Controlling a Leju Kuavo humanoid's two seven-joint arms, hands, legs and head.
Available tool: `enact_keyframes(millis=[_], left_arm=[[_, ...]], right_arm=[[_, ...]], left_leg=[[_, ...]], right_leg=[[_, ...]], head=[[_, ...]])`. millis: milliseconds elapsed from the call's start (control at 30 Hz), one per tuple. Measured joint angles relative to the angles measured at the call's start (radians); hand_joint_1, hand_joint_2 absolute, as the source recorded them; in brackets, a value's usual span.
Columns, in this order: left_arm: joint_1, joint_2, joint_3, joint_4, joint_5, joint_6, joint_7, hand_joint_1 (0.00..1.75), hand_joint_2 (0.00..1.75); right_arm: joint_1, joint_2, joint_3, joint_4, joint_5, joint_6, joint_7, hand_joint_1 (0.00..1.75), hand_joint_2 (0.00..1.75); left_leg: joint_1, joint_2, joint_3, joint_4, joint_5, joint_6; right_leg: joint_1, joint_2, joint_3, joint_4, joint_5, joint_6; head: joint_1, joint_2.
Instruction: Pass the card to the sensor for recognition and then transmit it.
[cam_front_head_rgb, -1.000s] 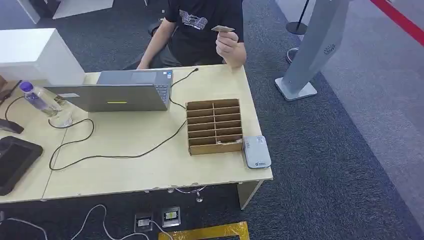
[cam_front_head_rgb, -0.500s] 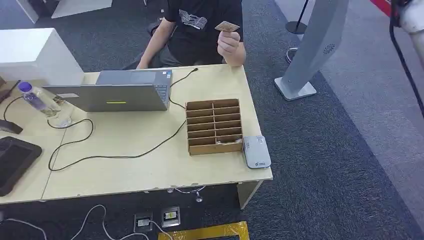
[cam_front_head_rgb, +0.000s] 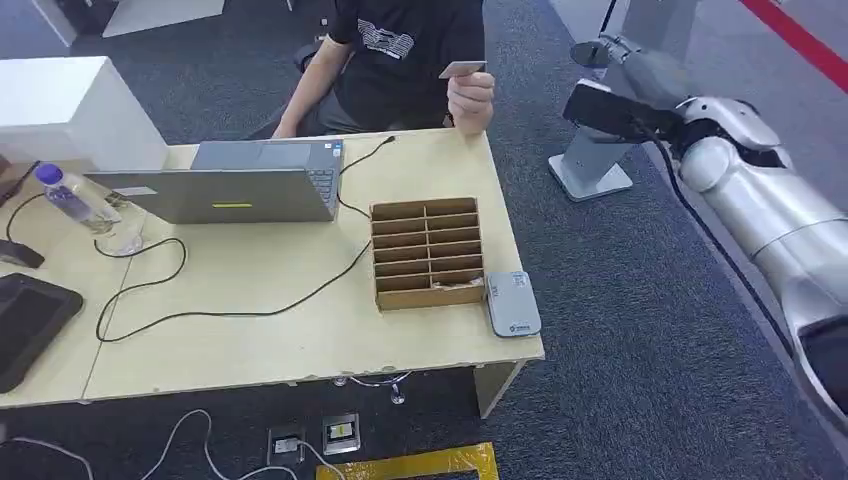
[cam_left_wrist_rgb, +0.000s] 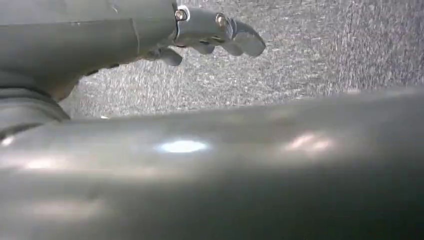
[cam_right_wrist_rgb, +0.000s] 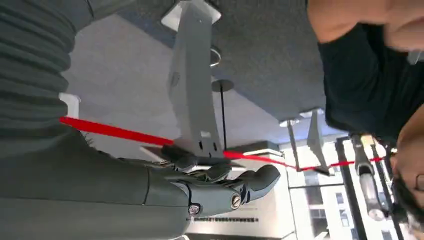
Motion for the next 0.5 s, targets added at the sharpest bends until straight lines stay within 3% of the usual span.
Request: enact_keyframes(millis=[500], left_arm=[[0.001,0.000,0.000,0.000,-0.011,-0.005,0.010,0.00,0.00]], right_arm=[[0.088,0.039,0.014,0.005,0.010,-0.029,0.010,0.00,1.75]], left_leg=[[0.000,0.000,0.000,0.000,0.000,0.000]], right_leg=[[0.000,0.000,0.000,0.000,0.000,0.000]], head=[[0.000,0.000]])
